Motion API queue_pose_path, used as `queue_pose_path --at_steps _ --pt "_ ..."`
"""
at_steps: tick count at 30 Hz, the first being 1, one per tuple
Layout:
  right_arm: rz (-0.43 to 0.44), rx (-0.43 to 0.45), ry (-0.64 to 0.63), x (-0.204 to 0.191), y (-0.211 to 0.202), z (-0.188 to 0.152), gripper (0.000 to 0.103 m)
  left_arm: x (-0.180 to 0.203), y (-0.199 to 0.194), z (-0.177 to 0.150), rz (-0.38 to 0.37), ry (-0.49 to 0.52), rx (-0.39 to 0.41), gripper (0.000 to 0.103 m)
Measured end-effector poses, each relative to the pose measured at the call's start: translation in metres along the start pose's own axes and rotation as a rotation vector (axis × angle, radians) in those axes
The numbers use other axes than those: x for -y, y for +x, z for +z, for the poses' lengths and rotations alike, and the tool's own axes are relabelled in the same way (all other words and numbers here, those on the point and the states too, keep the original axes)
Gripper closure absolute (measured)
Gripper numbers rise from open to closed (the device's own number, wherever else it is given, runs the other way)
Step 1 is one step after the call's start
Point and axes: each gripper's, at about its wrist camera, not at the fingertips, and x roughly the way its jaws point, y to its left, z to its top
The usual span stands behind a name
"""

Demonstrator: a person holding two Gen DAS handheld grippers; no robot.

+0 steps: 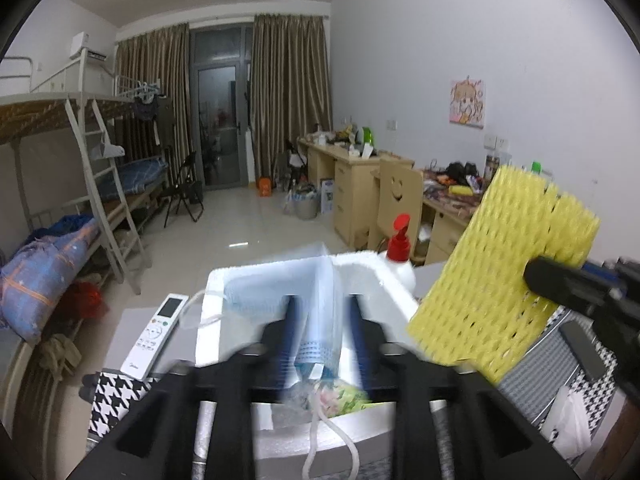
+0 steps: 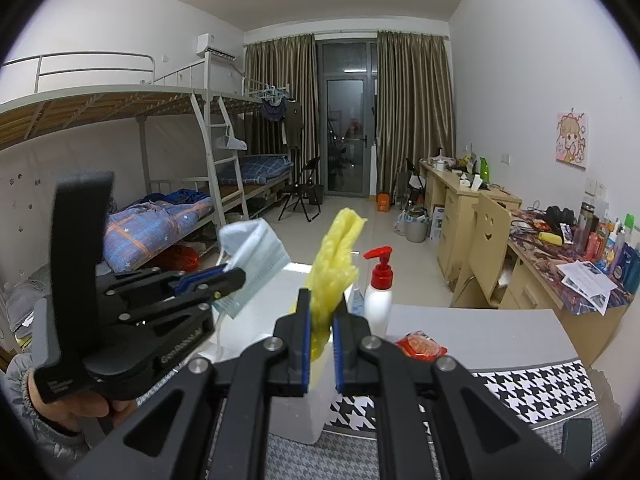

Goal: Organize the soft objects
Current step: 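Open the left gripper to drop the mask into the foam box, then lower the sponge into the foam box and open the right gripper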

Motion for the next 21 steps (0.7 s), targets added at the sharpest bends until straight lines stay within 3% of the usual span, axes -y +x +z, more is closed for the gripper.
queue_pose_path --at_steps 2,7,13,21 --pt "-0.002 -0.001 0.0 0.0 0.002 0.001 0.091 -0.002 -0.003 -0.002 0.028 -0.002 0.013 0.035" --pt "-0.006 -0.003 0.003 0.0 0.004 0.004 0.091 -0.014 -0.016 -0.001 0.076 -0.035 0.047 0.013" --pt "-0.001 -0.012 0.002 -0.001 0.012 0.007 0.091 -0.023 -0.025 0.002 0.105 -0.062 0.074 0.003" --pt "0.019 -0.025 -0.002 -0.008 0.021 0.013 0.091 -0.038 -0.034 0.001 0.125 -0.092 0.092 0.001"
